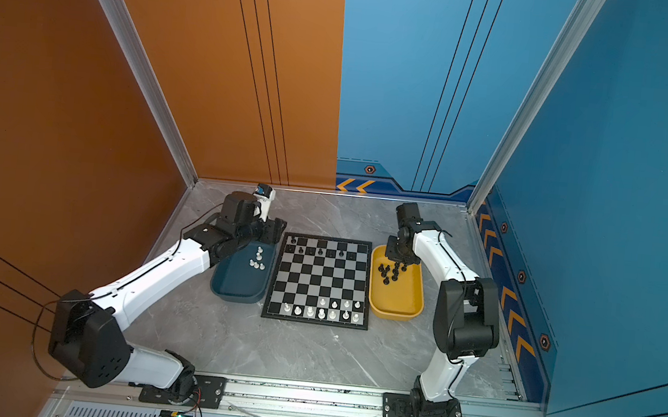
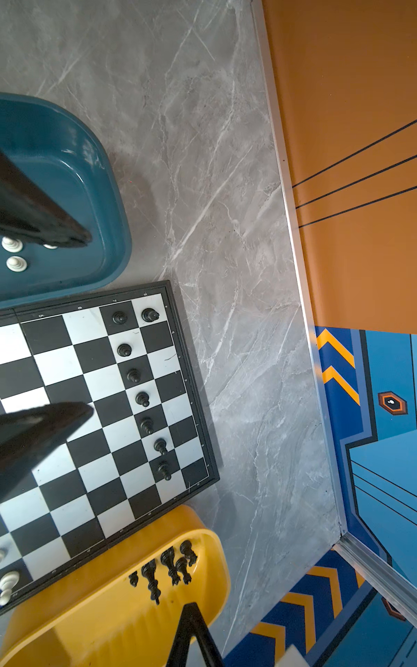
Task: Set up the chess pieces on the board
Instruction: 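Lower the right gripper into the yellow tray and close on a black piece, then lift the black piece up out of the yellow tray with the right gripper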
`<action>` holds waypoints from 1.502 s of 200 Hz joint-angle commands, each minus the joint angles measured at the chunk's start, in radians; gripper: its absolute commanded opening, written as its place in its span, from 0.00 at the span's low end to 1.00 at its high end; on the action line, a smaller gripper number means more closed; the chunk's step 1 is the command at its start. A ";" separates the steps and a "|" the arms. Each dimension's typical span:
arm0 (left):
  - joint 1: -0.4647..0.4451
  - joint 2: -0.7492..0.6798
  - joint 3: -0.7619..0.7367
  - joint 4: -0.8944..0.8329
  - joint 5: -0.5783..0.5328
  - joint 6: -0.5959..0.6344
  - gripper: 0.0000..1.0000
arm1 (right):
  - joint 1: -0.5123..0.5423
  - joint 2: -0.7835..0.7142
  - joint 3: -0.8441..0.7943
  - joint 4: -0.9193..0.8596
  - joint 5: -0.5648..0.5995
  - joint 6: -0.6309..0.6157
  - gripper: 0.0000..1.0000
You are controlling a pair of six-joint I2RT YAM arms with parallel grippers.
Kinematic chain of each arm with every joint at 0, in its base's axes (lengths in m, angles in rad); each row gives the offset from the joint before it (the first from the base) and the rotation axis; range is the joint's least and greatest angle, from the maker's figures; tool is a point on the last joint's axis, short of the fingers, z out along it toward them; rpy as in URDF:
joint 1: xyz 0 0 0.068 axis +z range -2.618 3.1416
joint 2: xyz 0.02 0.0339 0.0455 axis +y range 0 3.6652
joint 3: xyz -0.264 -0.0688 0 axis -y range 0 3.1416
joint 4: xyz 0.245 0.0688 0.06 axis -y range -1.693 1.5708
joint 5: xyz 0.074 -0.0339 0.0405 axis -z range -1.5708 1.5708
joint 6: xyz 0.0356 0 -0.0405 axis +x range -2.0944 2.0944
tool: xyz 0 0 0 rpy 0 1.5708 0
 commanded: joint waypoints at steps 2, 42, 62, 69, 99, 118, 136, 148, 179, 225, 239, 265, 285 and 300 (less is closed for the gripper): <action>-0.005 0.005 0.029 -0.012 -0.005 -0.002 0.70 | -0.016 0.045 0.022 -0.040 0.016 -0.042 0.26; -0.005 0.006 0.031 -0.012 -0.005 -0.002 0.70 | -0.028 0.089 0.038 -0.024 0.021 -0.064 0.29; -0.005 0.005 0.030 -0.013 -0.004 -0.004 0.70 | -0.034 0.103 0.039 -0.014 0.026 -0.067 0.29; -0.005 0.005 0.030 -0.013 -0.004 -0.005 0.69 | -0.035 0.104 0.036 -0.007 0.027 -0.067 0.29; -0.005 0.005 0.032 -0.012 -0.002 -0.005 0.69 | -0.044 0.107 0.032 0.019 0.025 -0.066 0.30; -0.005 0.003 0.033 -0.014 -0.002 -0.006 0.69 | -0.052 0.115 0.035 0.025 0.020 -0.066 0.31; -0.005 0.003 0.032 -0.014 -0.002 -0.008 0.69 | -0.056 0.125 0.036 0.033 0.012 -0.066 0.31; -0.005 0.003 0.035 -0.014 -0.002 -0.008 0.69 | -0.059 0.128 0.034 0.039 0.008 -0.066 0.31; -0.005 0.006 0.039 -0.014 0.001 -0.008 0.69 | -0.065 0.145 0.041 0.047 -0.006 -0.066 0.31; -0.007 0.011 0.045 -0.015 0.004 -0.008 0.69 | -0.069 0.172 0.051 0.062 -0.025 -0.064 0.32; -0.007 0.011 0.048 -0.015 0.004 -0.008 0.69 | -0.070 0.182 0.062 0.061 -0.030 -0.063 0.32; -0.007 0.013 0.048 -0.018 0.002 -0.008 0.69 | -0.071 0.201 0.075 0.062 -0.039 -0.064 0.32; -0.007 0.012 0.047 -0.018 0.001 -0.009 0.69 | -0.071 0.212 0.081 0.061 -0.041 -0.064 0.32; -0.007 0.012 0.047 -0.020 -0.001 -0.009 0.69 | -0.072 0.219 0.084 0.061 -0.042 -0.063 0.32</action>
